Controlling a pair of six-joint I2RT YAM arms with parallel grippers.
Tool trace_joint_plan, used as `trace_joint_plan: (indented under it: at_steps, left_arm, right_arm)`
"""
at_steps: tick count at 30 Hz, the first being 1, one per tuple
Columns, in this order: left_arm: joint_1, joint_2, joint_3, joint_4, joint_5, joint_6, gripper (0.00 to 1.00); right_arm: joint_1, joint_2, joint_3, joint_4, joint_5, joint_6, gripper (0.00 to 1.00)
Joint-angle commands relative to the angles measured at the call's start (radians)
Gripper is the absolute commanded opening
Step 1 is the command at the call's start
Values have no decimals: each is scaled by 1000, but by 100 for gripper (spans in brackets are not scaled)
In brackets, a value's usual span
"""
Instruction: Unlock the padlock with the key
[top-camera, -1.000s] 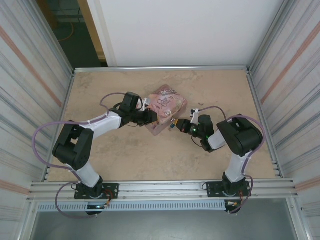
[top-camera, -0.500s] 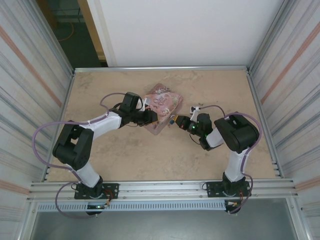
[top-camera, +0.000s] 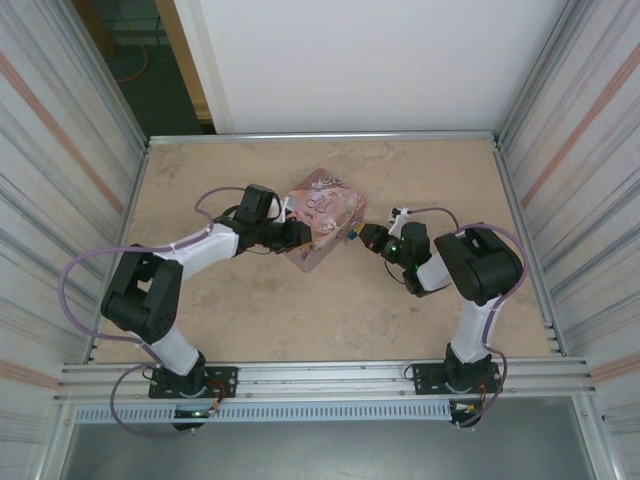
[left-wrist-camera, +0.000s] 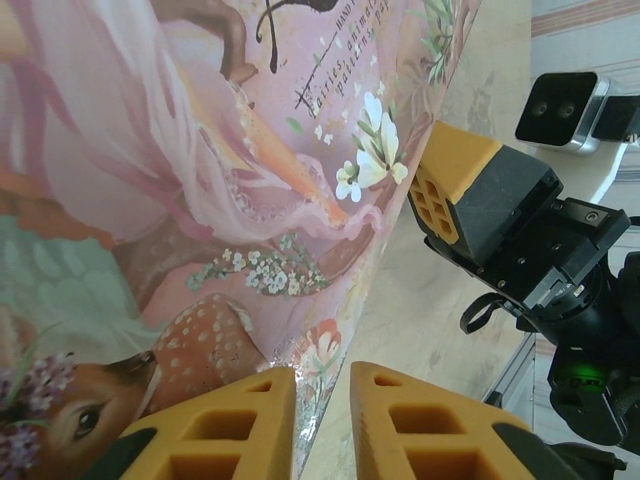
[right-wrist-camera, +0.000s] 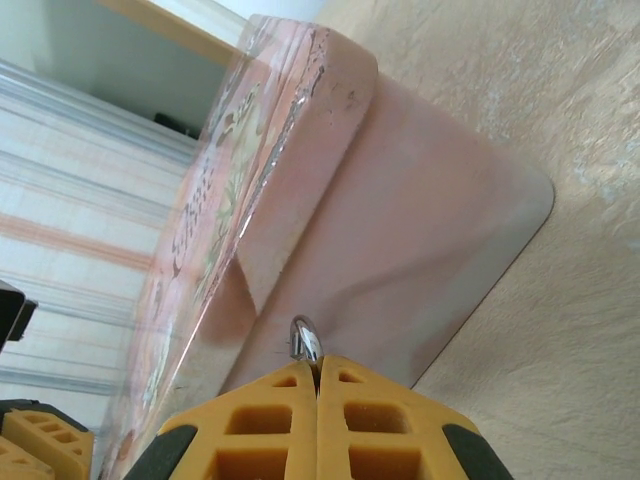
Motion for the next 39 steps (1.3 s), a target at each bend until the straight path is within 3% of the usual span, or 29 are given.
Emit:
trace_joint_plan:
  at_steps: [1,12,24,39]
  left_arm:
    - [29,-16,-19,-97,-27,26,25]
    - [64,-60,42,-106,1,38,37]
    - [159,-254,-9,-167,-43,109,45]
    - [233,-559,-156,-137,-153,188,59]
  right_arm:
    - [-13,-80,-11,-56,9,-52,0]
    - [-44,-281,-55,-286,1,-154,0]
    - [-30,-514,-57,-616,3,-271,0]
    - [48,-796,60,-1243,87,-419,0]
